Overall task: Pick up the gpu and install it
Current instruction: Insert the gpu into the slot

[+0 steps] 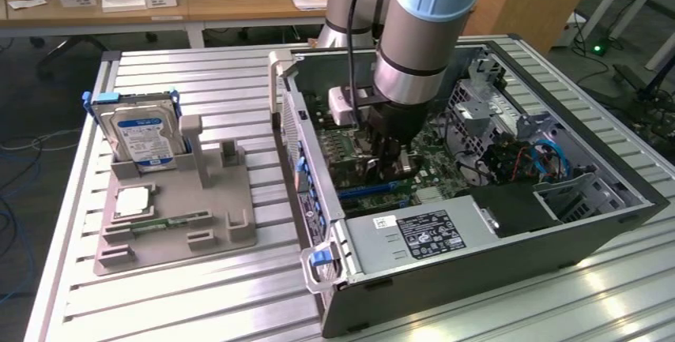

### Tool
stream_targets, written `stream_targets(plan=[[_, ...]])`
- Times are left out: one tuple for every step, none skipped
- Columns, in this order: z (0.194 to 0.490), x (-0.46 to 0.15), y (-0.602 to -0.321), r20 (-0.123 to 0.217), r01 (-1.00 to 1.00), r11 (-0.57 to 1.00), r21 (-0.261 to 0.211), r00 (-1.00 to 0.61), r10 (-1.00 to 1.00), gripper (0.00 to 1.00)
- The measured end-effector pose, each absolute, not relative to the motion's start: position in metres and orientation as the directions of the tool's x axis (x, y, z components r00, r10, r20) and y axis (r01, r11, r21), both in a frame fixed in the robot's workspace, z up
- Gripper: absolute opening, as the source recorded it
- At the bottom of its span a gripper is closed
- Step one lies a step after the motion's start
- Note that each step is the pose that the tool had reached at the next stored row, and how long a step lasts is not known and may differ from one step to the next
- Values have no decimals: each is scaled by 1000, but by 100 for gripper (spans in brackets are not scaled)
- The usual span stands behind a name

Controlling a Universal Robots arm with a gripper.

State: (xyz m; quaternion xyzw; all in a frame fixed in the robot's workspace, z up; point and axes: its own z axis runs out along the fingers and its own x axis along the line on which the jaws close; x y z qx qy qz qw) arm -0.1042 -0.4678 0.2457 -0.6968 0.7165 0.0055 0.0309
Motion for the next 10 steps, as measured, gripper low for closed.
stream_targets(plan=[[245, -104, -468, -52, -999, 29, -35, -27, -998, 28], [245, -104, -468, -52, -999, 29, -35, -27, -998, 28], [245, -105, -468, -52, -999, 29, -35, -27, -998, 28], [244, -105, -468, -52, -999, 29, -35, -27, -998, 28], [244, -105, -468, -52, -999, 29, -35, -27, -998, 28], [244, -105, -468, -52, -999, 29, -35, -27, -998, 28], [243, -105, -468, -52, -999, 29, -35, -27, -998, 28], [243, -105, -468, -52, -999, 29, -35, -27, -998, 28], [242, -105, -468, -52, -999, 29, -34, -27, -998, 28], [242, -105, -468, -52, -999, 29, -34, -27, -998, 28]])
